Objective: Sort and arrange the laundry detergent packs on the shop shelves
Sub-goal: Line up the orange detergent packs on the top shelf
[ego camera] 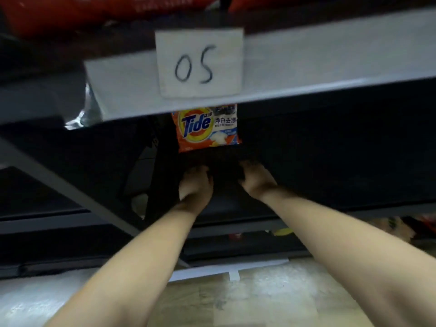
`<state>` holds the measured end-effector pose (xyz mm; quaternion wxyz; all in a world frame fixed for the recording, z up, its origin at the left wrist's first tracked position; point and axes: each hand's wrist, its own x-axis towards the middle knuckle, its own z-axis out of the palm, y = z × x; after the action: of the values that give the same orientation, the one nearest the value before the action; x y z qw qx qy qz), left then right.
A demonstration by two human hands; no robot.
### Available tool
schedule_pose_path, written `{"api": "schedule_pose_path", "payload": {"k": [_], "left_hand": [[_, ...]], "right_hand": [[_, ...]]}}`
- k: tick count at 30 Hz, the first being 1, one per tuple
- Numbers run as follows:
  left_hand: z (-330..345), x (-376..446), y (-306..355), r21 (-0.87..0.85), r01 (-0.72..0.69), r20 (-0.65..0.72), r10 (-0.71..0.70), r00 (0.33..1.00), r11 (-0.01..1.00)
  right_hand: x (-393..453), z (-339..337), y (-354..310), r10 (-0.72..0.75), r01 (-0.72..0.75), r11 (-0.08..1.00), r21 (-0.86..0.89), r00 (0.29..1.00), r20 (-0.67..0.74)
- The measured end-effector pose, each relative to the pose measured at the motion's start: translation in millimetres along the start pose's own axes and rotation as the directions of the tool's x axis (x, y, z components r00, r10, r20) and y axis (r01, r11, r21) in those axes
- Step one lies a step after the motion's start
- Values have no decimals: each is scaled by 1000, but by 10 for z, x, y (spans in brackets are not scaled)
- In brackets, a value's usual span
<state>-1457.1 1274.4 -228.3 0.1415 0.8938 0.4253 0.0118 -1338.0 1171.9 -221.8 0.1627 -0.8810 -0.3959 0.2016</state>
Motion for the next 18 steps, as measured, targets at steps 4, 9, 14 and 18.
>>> {"api": "schedule_pose_path", "payload": {"k": [4,9,14,18], "left_hand": [[-418,-704,496,270,-229,182,185,966,935],[-1303,-1615,1002,444,-418,173,381,908,792],[-2384,-2310,1420,466,-436,49,470,881,770],[-3405,-2638,1668,400,-466,-165,562,810,789]], "right_hand": [[-847,-341,-50,-10,28,990,-137,991,133],[-1827,-1258,-178,-168,209,948,-241,969,180],[-2665,-2421,-474,-314,347,898,-270,936,159],[-3187,-3447,-804,-524,483,792,-374,852,-7]]}}
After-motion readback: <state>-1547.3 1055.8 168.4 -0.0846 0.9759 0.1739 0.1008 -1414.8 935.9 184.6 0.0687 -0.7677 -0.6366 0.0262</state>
